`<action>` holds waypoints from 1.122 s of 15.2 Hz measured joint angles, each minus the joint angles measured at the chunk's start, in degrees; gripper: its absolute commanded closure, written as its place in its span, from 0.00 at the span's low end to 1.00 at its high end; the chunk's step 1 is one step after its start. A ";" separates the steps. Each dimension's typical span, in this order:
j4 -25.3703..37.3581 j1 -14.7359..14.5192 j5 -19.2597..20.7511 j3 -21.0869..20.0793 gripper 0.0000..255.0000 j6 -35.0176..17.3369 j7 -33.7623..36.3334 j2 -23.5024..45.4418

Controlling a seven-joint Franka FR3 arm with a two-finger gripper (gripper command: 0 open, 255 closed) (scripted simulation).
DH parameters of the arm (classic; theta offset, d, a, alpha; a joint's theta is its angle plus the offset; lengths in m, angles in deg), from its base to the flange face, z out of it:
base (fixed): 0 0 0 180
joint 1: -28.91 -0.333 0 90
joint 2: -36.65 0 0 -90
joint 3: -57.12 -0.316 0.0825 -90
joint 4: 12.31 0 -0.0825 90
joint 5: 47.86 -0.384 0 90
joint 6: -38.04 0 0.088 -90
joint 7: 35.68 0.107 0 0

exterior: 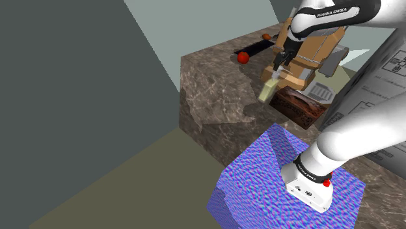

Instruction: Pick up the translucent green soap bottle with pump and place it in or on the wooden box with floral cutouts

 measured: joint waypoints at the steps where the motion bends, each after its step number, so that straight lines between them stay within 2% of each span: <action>1: 1.15 0.24 -0.10 0.75 0.00 -0.51 -0.92 1.33; 4: 3.62 0.80 -0.87 2.93 0.00 -3.17 -3.56 5.66; 11: 1.87 1.02 -1.70 4.16 0.00 -8.68 -4.80 9.30; 17: 1.62 1.06 -1.79 4.28 0.00 -9.28 -4.95 9.63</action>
